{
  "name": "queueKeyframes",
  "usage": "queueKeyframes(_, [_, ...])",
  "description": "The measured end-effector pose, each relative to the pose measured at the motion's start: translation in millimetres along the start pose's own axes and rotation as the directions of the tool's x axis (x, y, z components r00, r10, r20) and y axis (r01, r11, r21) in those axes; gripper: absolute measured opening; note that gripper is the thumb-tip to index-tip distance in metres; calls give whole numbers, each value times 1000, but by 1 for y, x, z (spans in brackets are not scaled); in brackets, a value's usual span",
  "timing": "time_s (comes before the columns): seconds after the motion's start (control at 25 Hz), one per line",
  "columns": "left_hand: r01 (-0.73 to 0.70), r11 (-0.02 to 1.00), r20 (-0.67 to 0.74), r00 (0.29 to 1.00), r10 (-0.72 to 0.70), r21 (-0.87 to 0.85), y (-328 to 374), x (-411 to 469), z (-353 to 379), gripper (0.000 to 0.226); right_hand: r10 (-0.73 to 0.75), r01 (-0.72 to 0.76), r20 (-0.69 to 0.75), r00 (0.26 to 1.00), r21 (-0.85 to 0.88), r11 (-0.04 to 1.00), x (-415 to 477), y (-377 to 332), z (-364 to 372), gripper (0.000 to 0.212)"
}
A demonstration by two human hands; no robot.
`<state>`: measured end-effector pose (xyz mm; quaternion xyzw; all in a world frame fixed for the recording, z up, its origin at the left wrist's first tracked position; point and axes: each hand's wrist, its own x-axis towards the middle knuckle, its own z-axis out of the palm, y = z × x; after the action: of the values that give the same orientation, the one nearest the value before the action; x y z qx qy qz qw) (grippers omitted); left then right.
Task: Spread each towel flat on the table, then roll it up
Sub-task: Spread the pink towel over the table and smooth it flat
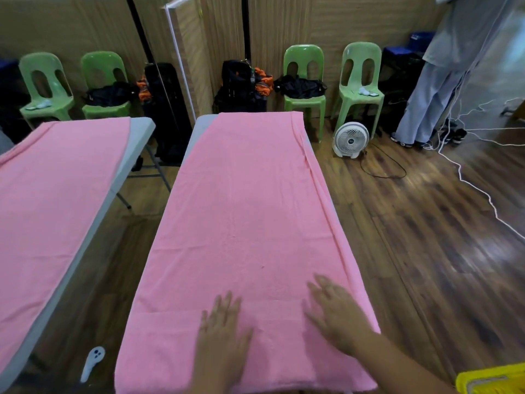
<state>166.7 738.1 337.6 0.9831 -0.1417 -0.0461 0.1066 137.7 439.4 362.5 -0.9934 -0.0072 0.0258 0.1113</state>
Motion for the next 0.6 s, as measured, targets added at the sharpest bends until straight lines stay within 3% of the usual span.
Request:
queueKeyframes(0.08, [-44, 999, 61, 997, 46, -32, 49, 18, 8, 65, -185, 184, 50, 981, 20, 983, 30, -18, 13, 63])
queueKeyframes(0.16, [13, 1000, 68, 998, -12, -4, 70, 27, 19, 68, -249, 251, 137, 959, 0, 968, 41, 1, 16, 68])
queueKeyframes(0.28, [32, 999, 2, 999, -33, 28, 62, 17, 30, 76, -209, 216, 129, 969, -43, 976, 37, 76, 13, 65])
queueKeyframes(0.4, [15, 1000, 57, 998, -16, 16, 63, 12, 36, 80, -24, 22, 116, 993, 20, 1000, 22, 149, -3, 71])
queueKeyframes(0.48, [5, 999, 42, 999, -4, -38, 66, 16, 33, 79, 21, -25, 67, 998, 67, 997, 30, 158, -9, 74])
queueKeyframes(0.6, [-53, 993, -79, 996, 44, -106, 42, 44, 12, 54, -50, 57, -56, 997, 121, 991, 70, 103, -8, 62])
